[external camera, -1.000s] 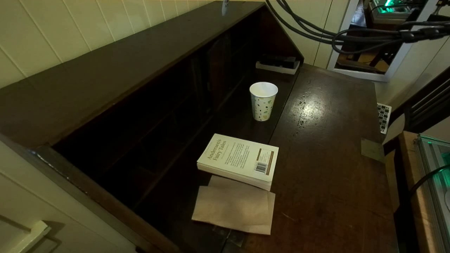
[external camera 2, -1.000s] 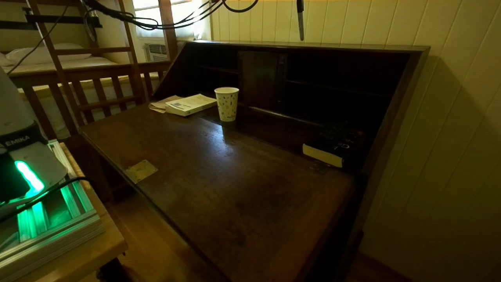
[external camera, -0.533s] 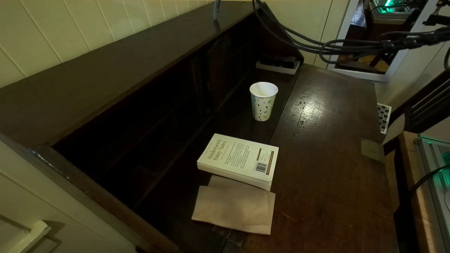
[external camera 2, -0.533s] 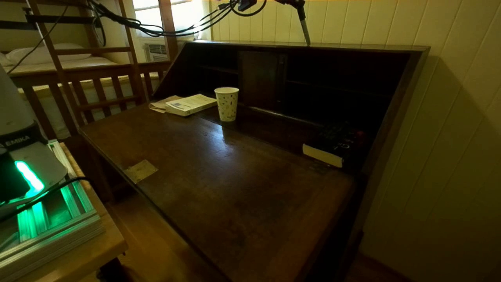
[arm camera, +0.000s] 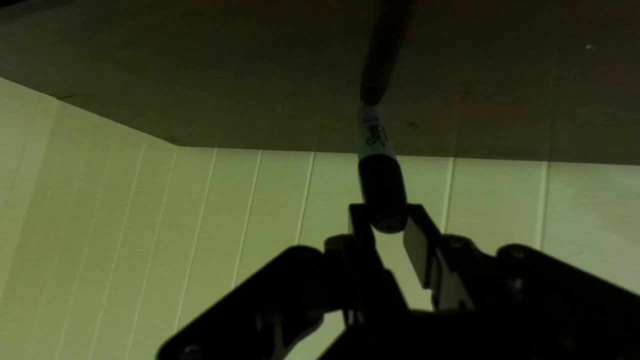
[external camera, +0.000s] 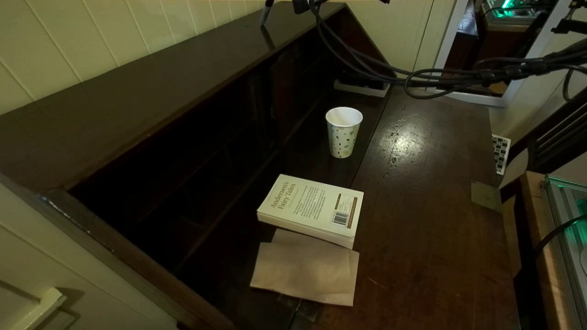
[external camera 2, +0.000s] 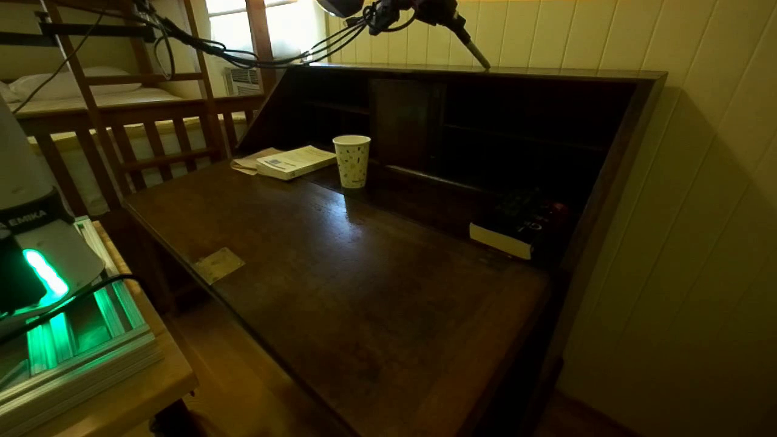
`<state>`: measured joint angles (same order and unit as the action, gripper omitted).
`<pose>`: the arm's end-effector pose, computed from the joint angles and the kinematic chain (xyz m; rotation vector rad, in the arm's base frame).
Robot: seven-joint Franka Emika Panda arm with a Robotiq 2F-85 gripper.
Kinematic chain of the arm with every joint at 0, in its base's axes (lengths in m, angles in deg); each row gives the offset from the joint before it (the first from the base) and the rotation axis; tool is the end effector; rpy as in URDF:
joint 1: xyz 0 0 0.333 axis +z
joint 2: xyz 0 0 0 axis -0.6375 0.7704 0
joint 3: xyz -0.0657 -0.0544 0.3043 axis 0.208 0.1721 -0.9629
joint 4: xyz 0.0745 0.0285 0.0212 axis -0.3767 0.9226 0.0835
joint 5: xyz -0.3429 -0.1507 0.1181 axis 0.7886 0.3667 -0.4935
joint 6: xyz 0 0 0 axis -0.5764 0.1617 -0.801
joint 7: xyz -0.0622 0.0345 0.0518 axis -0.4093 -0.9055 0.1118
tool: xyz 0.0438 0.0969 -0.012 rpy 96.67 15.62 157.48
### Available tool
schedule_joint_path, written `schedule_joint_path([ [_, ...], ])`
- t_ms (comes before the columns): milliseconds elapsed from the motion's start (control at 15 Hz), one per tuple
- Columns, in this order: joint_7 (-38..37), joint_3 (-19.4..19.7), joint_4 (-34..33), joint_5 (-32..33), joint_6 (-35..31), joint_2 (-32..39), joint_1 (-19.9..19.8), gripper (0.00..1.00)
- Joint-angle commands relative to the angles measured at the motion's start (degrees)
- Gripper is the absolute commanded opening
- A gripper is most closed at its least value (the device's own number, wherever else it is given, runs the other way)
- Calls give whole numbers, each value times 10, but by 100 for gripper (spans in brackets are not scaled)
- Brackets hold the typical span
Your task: Remove the marker from the paper cup, put it on the top part of the desk, open the top middle cabinet door, put the paper cup inside the cabinet and close the cabinet door
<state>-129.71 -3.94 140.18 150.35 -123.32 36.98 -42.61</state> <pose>0.6814 -0.1202 0.4616 2.3425 -0.4199 1.3770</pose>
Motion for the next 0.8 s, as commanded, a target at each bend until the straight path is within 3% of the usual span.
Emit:
schedule_joint_path([
  [0, 16, 1, -24, 9, 13, 17, 7, 55],
  [400, 29, -2, -18, -11, 17, 9, 6, 96],
  [733, 53, -15, 3, -67, 30, -7, -2, 100],
])
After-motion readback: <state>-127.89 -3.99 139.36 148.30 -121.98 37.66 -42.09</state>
